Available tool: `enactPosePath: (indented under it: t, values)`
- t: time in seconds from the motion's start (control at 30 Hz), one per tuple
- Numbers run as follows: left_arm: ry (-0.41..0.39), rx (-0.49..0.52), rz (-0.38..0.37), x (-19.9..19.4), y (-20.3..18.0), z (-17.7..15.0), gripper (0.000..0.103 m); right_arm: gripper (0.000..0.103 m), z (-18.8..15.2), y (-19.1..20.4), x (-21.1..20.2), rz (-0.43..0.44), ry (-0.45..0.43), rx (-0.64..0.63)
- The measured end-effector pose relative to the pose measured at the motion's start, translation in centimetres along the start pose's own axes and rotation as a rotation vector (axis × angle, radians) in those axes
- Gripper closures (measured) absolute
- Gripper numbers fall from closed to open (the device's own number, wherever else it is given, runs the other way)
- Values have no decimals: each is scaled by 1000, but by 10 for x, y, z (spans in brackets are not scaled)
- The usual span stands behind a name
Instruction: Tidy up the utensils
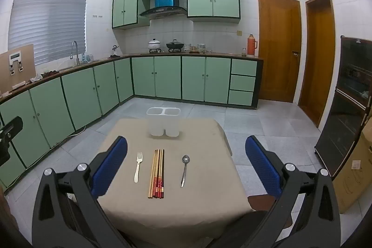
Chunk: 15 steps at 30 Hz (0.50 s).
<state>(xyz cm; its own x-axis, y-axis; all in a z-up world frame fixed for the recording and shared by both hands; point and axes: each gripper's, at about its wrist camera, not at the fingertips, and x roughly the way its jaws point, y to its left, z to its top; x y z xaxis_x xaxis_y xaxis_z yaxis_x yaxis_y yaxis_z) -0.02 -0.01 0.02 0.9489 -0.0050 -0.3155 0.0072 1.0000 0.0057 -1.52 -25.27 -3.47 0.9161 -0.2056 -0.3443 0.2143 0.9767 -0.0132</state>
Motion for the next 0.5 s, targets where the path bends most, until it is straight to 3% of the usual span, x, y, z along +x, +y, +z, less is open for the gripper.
enactPosePath:
  t: [0.3, 0.5]
  values:
    - [20, 4, -1, 9, -5, 4, 6, 5, 1, 1, -1, 0, 7, 1]
    - [4, -3, 8, 4, 14, 0, 6, 5, 0, 0, -1, 1, 9, 5]
